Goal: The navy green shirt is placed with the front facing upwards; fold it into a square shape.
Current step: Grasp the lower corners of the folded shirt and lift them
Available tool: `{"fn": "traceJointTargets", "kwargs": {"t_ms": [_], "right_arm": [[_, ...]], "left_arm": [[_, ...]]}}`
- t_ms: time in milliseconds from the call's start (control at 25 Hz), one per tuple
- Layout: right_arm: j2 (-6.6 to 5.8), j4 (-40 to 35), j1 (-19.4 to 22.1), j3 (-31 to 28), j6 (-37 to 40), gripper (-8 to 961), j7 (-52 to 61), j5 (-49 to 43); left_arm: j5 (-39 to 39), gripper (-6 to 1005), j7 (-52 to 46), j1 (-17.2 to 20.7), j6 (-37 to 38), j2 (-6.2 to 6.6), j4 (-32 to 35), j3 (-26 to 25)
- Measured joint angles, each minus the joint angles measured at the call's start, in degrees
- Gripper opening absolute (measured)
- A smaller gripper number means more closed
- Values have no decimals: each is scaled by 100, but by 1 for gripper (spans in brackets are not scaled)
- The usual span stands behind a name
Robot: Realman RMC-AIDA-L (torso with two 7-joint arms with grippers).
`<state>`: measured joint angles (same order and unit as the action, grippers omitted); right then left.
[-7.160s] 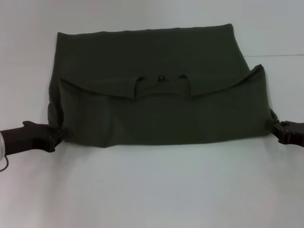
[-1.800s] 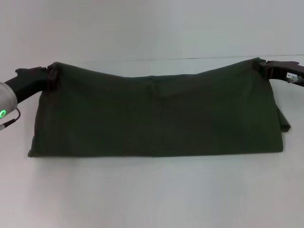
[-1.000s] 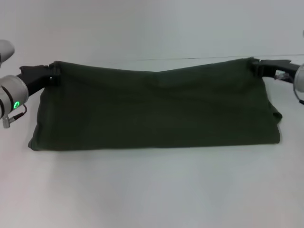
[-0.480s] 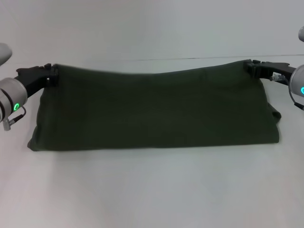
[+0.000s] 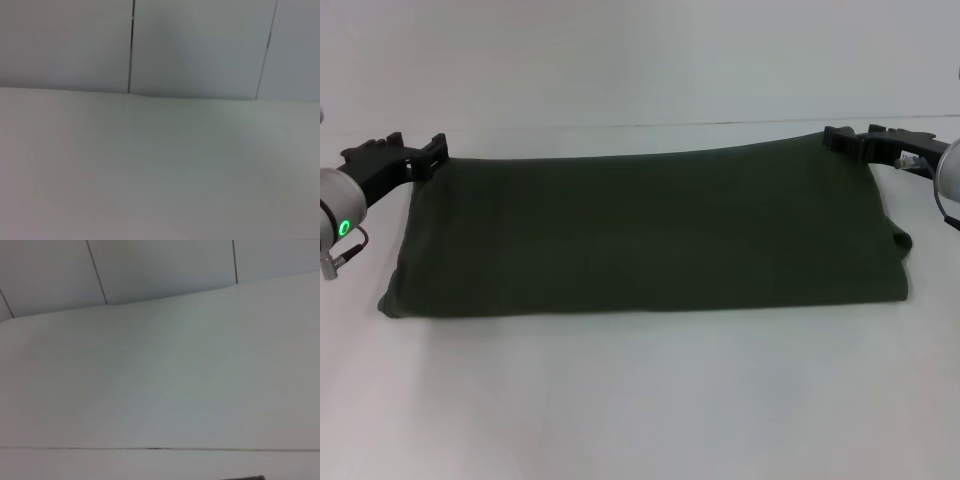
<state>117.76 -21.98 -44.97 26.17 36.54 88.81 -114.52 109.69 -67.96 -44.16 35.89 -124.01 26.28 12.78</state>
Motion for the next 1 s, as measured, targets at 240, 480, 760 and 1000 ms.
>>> {"fn": "traceJointTargets", "kwargs": {"t_ms": [240,480,760,1000], "right_arm": [[-19,-124,179,12,154,659,134,17],[6,-628,720,-11,1003,892,136,795],[-78,-811,1298,-36,2700,913,166,1610],[-72,-820,1626,25,3577,907,71,1661]], "left_arm": [[-207,600,-263,148,224,1,62,-12],[-422,842,-1168,390,680,15,293,-27],[-1260,916,-1803,926,2229,2,568,-36],[-1842,912,-1844,1343,3269,-38,530,-23]]}}
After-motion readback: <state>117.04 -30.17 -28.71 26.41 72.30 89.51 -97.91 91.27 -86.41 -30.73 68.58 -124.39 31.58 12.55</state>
